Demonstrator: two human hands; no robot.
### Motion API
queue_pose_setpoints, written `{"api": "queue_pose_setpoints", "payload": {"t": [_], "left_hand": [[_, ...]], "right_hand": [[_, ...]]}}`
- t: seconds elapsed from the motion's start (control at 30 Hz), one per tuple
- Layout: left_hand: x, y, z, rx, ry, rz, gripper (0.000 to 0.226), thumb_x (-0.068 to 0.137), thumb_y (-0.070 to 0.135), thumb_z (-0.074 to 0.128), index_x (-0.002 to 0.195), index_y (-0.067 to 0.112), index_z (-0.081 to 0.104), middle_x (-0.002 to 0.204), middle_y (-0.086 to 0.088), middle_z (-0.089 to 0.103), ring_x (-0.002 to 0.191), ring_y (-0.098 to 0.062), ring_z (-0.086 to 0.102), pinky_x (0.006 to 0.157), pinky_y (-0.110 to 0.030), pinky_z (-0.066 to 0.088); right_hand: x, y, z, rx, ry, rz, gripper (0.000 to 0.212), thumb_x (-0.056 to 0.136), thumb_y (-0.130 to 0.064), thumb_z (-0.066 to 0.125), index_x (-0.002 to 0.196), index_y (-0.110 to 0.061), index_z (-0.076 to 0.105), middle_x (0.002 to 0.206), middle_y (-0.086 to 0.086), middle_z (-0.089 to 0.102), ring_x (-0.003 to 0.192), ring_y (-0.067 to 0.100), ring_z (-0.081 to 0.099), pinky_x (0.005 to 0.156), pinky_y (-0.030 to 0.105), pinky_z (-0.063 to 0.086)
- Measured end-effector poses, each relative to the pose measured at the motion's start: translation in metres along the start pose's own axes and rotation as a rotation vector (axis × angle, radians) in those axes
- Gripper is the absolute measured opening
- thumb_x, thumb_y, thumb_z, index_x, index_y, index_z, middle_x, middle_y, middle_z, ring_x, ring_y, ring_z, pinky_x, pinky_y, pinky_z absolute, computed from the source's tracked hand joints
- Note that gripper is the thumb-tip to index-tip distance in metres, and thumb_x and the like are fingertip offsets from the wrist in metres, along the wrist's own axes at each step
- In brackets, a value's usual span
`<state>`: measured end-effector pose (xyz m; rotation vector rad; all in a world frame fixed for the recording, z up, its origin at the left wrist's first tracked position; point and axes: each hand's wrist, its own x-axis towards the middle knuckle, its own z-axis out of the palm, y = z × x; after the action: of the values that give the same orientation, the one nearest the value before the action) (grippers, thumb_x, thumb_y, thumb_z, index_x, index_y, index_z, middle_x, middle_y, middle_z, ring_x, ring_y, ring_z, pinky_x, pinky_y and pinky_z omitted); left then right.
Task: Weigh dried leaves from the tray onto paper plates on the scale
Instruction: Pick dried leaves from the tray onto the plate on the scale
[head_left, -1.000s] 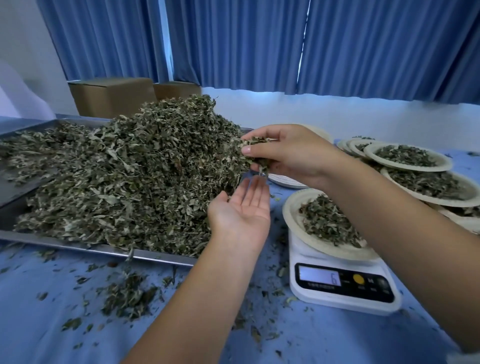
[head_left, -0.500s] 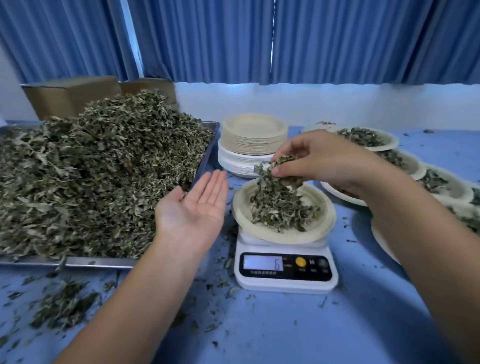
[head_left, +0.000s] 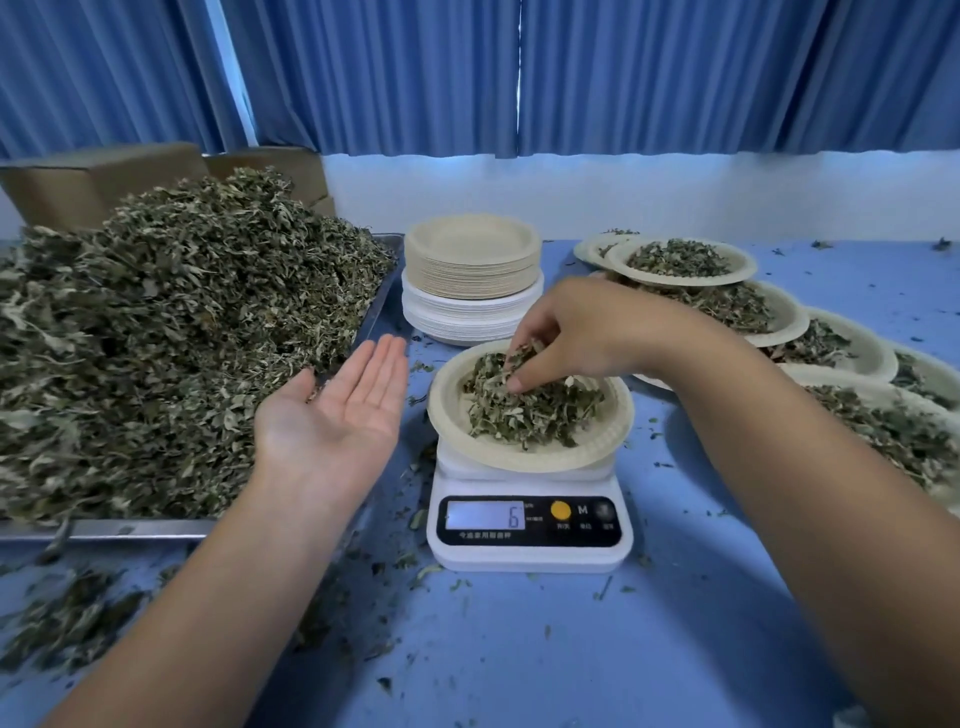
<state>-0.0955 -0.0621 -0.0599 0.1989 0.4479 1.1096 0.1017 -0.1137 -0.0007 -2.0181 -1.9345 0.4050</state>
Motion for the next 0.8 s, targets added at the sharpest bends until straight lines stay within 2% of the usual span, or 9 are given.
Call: {"api": "queue_pose_setpoints", "payload": {"t": [0.13,0.27,0.37,0.47,0.57,0.67,0.8], "left_hand": [[0.000,0.001,0.000,-0.007,-0.003,-0.003,0.052,0.103,0.031,0.028,0.114,-0.013,0.055,0.103,-0.029,0.067,0.094,-0.037,0.067,0.075,-0.043,0.056],[0.000,0.001,0.000,-0.009,-0.011,-0.006,0.053,0.103,0.032,0.028,0.113,-0.013,0.055,0.103,-0.029,0.067,0.092,-0.037,0.067,0.074,-0.043,0.056],[0.000,0.001,0.000,-0.008,-0.012,-0.007,0.053,0.103,0.032,0.028,0.113,-0.013,0.055,0.103,-0.029,0.067,0.094,-0.037,0.067,0.075,-0.043,0.056],[0.001,0.001,0.000,-0.007,-0.011,-0.008,0.053,0.103,0.032,0.028,0.114,-0.012,0.055,0.103,-0.028,0.067,0.094,-0.037,0.067,0.076,-0.042,0.056],[0.000,0.001,0.000,-0.007,-0.010,-0.010,0.053,0.103,0.033,0.028,0.114,-0.012,0.055,0.103,-0.028,0.067,0.094,-0.037,0.067,0.076,-0.042,0.057],[0.001,0.001,0.000,-0.011,-0.012,-0.010,0.054,0.103,0.033,0.029,0.114,-0.012,0.055,0.103,-0.028,0.067,0.094,-0.037,0.067,0.076,-0.043,0.057],[0.001,0.001,0.000,-0.012,-0.011,-0.012,0.054,0.103,0.033,0.029,0.115,-0.012,0.055,0.103,-0.028,0.067,0.095,-0.037,0.067,0.077,-0.043,0.056]], "right_hand": [[-0.004,0.001,-0.011,0.036,0.057,-0.022,0.014,0.076,-0.035,0.079,0.084,-0.026,0.074,0.047,-0.031,0.052,0.051,-0.015,0.048,0.047,0.003,0.033],[-0.010,0.001,-0.020,0.093,0.108,-0.017,0.011,0.077,-0.034,0.078,0.081,-0.025,0.073,0.057,-0.020,0.058,0.048,-0.011,0.049,0.044,0.004,0.033],[-0.012,-0.001,-0.022,0.108,0.155,0.008,0.014,0.076,-0.035,0.078,0.082,-0.023,0.074,0.068,-0.013,0.061,0.055,-0.004,0.051,0.044,0.007,0.033],[-0.013,-0.003,-0.024,0.103,0.179,0.019,0.015,0.077,-0.035,0.078,0.083,-0.022,0.074,0.068,-0.009,0.061,0.056,-0.001,0.050,0.045,0.009,0.034],[-0.015,-0.002,-0.025,0.119,0.188,0.018,0.015,0.077,-0.036,0.078,0.083,-0.023,0.074,0.077,-0.005,0.071,0.065,0.002,0.059,0.047,0.008,0.037],[-0.014,-0.002,-0.024,0.117,0.185,0.024,0.016,0.079,-0.036,0.077,0.084,-0.021,0.073,0.079,0.002,0.074,0.054,0.001,0.055,0.043,0.005,0.035],[-0.013,-0.002,-0.023,0.130,0.157,0.041,0.018,0.080,-0.036,0.075,0.085,-0.020,0.071,0.079,0.005,0.074,0.055,0.004,0.056,0.043,0.009,0.040]]}}
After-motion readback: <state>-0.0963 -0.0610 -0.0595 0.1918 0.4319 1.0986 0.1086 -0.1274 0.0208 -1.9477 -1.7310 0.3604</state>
